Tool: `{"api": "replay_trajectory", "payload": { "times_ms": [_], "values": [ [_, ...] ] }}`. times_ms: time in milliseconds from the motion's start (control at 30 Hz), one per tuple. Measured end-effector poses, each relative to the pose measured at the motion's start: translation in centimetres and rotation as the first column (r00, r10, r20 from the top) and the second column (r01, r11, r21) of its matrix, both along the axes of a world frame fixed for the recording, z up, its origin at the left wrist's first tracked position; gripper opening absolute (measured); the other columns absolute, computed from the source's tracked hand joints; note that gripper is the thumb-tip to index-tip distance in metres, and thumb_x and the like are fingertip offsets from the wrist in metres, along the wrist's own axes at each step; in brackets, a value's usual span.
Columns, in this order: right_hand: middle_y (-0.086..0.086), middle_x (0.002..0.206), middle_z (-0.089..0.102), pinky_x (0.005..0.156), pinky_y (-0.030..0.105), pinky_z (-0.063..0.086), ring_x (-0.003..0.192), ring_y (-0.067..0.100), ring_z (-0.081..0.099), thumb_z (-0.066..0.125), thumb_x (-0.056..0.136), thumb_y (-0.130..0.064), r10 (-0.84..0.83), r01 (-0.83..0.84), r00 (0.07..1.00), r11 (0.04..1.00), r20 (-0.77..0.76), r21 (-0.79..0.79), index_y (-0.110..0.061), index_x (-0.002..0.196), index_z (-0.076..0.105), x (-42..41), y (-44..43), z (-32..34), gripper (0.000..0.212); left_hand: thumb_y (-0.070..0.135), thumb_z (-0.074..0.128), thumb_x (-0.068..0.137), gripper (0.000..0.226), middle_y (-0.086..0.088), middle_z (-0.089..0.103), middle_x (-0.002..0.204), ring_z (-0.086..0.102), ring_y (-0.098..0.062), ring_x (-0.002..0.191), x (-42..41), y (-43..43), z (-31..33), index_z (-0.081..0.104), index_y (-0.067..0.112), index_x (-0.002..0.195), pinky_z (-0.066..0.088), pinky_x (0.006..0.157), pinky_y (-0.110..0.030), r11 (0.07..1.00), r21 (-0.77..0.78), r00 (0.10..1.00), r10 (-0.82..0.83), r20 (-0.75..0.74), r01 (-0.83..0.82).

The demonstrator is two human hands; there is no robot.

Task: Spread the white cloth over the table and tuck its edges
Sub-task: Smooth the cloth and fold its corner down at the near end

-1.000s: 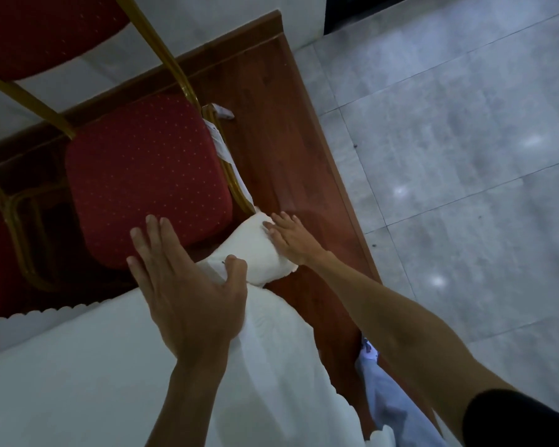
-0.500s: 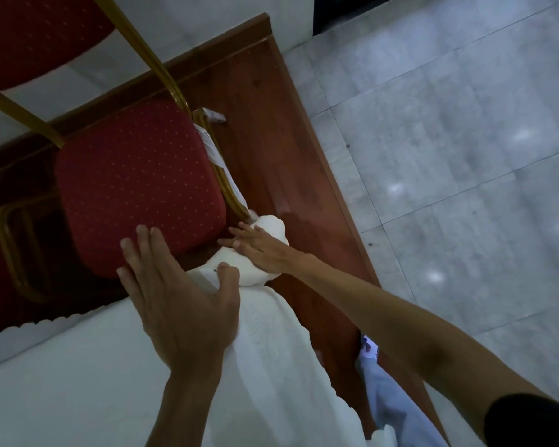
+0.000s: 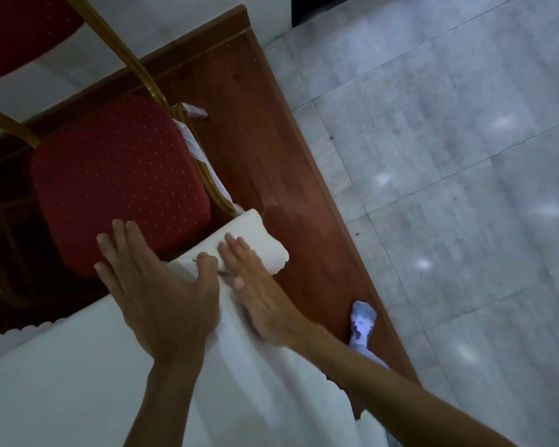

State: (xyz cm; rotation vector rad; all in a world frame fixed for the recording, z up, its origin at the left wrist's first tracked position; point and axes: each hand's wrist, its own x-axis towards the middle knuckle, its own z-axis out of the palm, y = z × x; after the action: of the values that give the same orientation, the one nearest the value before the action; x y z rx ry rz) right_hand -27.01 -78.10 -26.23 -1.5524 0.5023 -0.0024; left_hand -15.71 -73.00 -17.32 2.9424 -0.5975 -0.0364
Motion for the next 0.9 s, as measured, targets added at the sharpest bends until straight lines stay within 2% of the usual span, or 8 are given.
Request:
{"api": "replay_trajectory", "payload": {
  "times_ms": [100, 167, 300, 367, 467, 567, 767, 900],
  "values": [
    [-0.016, 0.171, -0.005, 0.128, 0.035, -0.010, 0.156, 0.001, -0.011, 0.023, 0.109, -0.034, -0.023, 0.023, 0.999, 0.999, -0.028, 0.024, -0.034, 0.160, 0.002, -0.5, 1.3, -0.5, 0.054, 0.048, 0.055, 0.080, 0.096, -0.018, 0.018, 0.165, 0.009, -0.034, 0.155, -0.1, -0.1, 0.1, 0.019, 0.001, 0.156, 0.006, 0.127, -0.049, 1.000, 0.026, 1.000, 0.005, 0.020, -0.005],
    [-0.010, 0.172, -0.011, 0.128, 0.044, -0.010, 0.156, 0.005, -0.015, 0.020, 0.110, -0.043, -0.027, 0.018, 0.992, 0.997, -0.119, -0.072, -0.033, 0.162, -0.003, 0.2, 1.5, -3.3, 0.058, 0.050, 0.054, 0.080, 0.099, -0.018, 0.014, 0.166, 0.006, -0.034, 0.155, 0.0, 0.0, 0.0, 0.015, 0.000, 0.157, 0.004, 0.126, -0.049, 0.999, 0.052, 0.999, 0.000, 0.033, -0.002],
    [0.001, 0.171, -0.017, 0.127, 0.052, -0.009, 0.157, 0.021, -0.018, 0.014, 0.107, -0.060, 0.034, -0.130, 0.945, 0.952, -0.326, -0.279, -0.030, 0.163, -0.010, 2.1, 1.3, -11.9, 0.068, 0.053, 0.047, 0.081, 0.100, -0.019, 0.008, 0.167, 0.002, -0.035, 0.155, 0.1, -0.1, -0.3, 0.010, 0.000, 0.158, 0.002, 0.126, -0.052, 0.992, 0.124, 0.999, -0.001, 0.055, -0.006],
    [0.007, 0.171, -0.015, 0.126, 0.056, -0.007, 0.158, 0.029, -0.015, 0.013, 0.106, -0.063, 0.111, -0.265, 0.890, 0.915, -0.442, -0.305, -0.027, 0.163, -0.009, 2.6, 0.4, -15.7, 0.071, 0.055, 0.043, 0.081, 0.101, -0.018, 0.006, 0.167, 0.001, -0.035, 0.155, 0.1, -0.1, -0.4, 0.008, 0.000, 0.158, 0.002, 0.125, -0.055, 0.988, 0.154, 0.998, -0.004, 0.060, -0.006],
    [0.011, 0.172, -0.010, 0.125, 0.058, -0.006, 0.158, 0.034, -0.011, 0.007, 0.103, -0.067, 0.260, -0.471, 0.744, 0.857, -0.616, -0.207, -0.025, 0.164, -0.005, 1.8, -1.9, -19.3, 0.075, 0.054, 0.043, 0.082, 0.100, -0.019, 0.006, 0.167, 0.000, -0.036, 0.155, 0.2, 0.1, -0.6, 0.008, -0.001, 0.158, 0.002, 0.125, -0.055, 0.986, 0.166, 0.998, -0.008, 0.057, -0.002],
    [0.011, 0.172, -0.008, 0.125, 0.058, -0.005, 0.158, 0.034, -0.012, 0.006, 0.101, -0.068, 0.292, -0.541, 0.656, 0.825, -0.696, -0.164, -0.024, 0.164, -0.002, 0.5, -4.7, -19.7, 0.078, 0.053, 0.046, 0.081, 0.100, -0.019, 0.009, 0.167, 0.002, -0.035, 0.155, 0.3, 0.0, -0.7, 0.010, 0.000, 0.158, 0.002, 0.125, -0.054, 0.986, 0.164, 0.999, 0.002, 0.050, -0.010],
    [0.009, 0.173, 0.003, 0.125, 0.058, 0.001, 0.159, 0.033, -0.002, 0.003, 0.099, -0.069, 0.234, -0.475, 0.786, 0.820, -0.572, -0.318, -0.023, 0.165, 0.005, 1.2, -9.1, -13.6, 0.080, 0.055, 0.045, 0.079, 0.101, -0.018, 0.015, 0.166, 0.005, -0.035, 0.155, 0.0, 0.0, -0.5, 0.015, -0.001, 0.157, 0.004, 0.126, -0.052, 0.988, 0.153, 1.000, 0.004, 0.028, -0.008],
    [0.006, 0.173, 0.000, 0.127, 0.052, -0.005, 0.159, 0.026, -0.008, 0.013, 0.105, -0.062, 0.221, -0.402, 0.876, 0.826, -0.429, -0.395, -0.022, 0.165, 0.006, 2.3, -10.0, -7.1, 0.072, 0.058, 0.042, 0.081, 0.101, -0.020, 0.017, 0.165, 0.005, -0.037, 0.154, -0.2, -0.1, -0.4, 0.015, -0.002, 0.157, 0.006, 0.125, -0.055, 0.982, 0.190, 1.000, -0.014, 0.005, 0.013]
  ]
}}
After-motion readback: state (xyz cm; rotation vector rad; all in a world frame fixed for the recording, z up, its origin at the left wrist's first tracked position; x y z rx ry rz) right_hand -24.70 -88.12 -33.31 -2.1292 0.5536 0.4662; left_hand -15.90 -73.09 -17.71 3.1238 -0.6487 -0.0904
